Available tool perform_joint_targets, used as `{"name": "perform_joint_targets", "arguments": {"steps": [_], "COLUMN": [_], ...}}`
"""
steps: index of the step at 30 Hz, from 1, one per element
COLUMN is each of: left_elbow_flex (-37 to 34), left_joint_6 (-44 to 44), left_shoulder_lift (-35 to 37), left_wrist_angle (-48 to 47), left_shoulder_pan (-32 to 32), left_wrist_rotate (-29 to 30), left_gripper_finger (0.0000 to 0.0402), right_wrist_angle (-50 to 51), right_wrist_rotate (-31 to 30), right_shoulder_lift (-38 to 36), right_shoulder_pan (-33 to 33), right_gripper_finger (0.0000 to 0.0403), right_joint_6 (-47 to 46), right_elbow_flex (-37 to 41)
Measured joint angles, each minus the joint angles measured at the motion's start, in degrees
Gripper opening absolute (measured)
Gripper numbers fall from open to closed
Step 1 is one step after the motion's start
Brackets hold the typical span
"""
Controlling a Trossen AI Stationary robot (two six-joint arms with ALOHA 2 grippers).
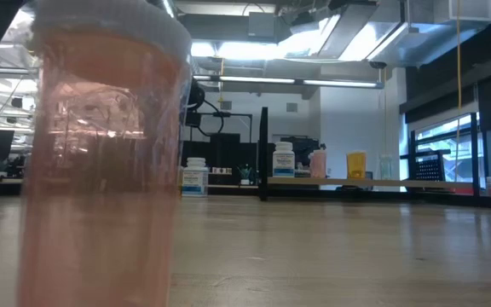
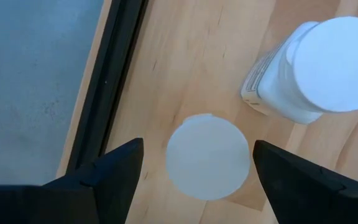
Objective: Pick and place medicine bottles onto shelf by color
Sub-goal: Put the top left orange pill bottle on the shelf
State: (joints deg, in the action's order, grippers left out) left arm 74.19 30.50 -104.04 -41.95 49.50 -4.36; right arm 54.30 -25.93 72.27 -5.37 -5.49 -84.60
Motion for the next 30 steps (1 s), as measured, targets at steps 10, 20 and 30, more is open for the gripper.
{"name": "perform_joint_targets", "arguments": {"steps": [10, 20, 30], "left_elbow_flex": [0.0, 0.0, 0.0], "left_joint_6": [-0.3, -0.3, -0.4], "left_shoulder_lift": [-2.5, -2.5, -2.5], "left_wrist_angle": [-0.9, -1.0, -0.8], "left_shoulder_pan": [-0.4, -0.7, -2.0], "left_wrist_rotate": [0.2, 0.8, 4.1], "left_gripper_finger": [0.0299, 0.0298, 0.0298], "right_wrist_angle": [0.0, 0.0, 0.0], "right_wrist_rotate": [0.0, 0.0, 0.0], "right_shoulder_lift": [0.0, 0.0, 0.0], "right_shoulder_pan": [0.0, 0.0, 0.0], "right_gripper_finger": [0.0236, 0.0236, 0.0236], "right_joint_6": [0.0, 0.0, -0.3], "right_elbow_flex": [0.0, 0.0, 0.0]}}
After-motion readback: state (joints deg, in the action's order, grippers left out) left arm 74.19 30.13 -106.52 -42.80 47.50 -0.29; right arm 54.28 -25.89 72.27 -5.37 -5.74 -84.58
